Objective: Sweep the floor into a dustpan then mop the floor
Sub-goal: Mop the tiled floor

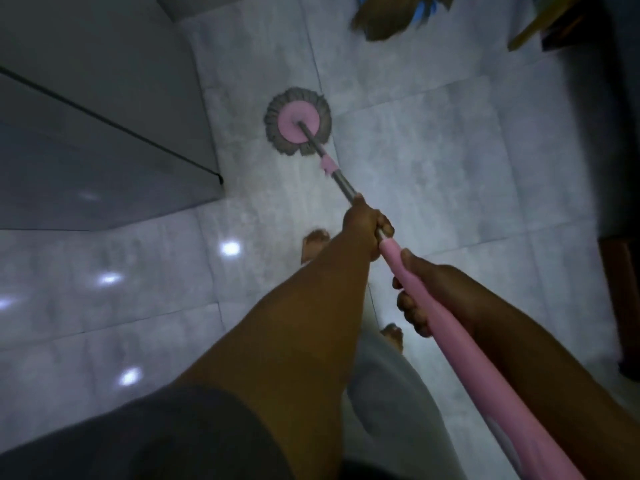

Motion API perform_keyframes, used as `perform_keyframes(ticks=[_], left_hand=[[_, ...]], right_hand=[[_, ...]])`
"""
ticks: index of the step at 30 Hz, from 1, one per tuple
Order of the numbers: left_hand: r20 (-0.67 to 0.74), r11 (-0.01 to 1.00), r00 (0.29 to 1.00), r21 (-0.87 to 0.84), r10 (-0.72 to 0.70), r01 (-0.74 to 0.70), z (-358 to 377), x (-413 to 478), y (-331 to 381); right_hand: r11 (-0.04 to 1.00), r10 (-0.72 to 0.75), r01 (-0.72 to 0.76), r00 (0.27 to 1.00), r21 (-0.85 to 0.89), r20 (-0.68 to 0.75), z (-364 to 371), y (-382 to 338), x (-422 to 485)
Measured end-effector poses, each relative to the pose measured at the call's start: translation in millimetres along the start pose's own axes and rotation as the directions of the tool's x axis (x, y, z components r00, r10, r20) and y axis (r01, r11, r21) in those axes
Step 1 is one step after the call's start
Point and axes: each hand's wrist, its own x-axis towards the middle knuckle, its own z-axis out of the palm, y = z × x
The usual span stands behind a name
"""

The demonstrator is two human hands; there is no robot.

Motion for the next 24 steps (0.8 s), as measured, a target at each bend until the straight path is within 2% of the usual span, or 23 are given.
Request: perform_keyframes(ticks=[5, 10, 16, 24], left_hand=[[0.019, 0.988, 0.995, 0.121, -0.096, 0.093, 18, -53, -122], [0.013, 0.982, 0.990, 0.132, -0.140, 0.138, 23, -59, -147], [0.011, 0.983, 0.994, 0.152, -0.109, 0.106, 29, -22, -85], [0.000, 0.988, 0.995, 0.121, 0.096, -0.095, 57, 68, 113]], right_hand=[[0.985, 0.142, -0.138, 0.989, 0.099, -0.033, -31, 89, -85], [0.975, 0.183, -0.180, 0.983, 0.128, -0.017, -45, 110, -95], [0.974, 0.179, -0.179, 0.984, 0.137, 0.011, -39, 60, -46], [0.988, 0.013, -0.013, 1.000, 0.151, -0.001, -15, -114, 73]])
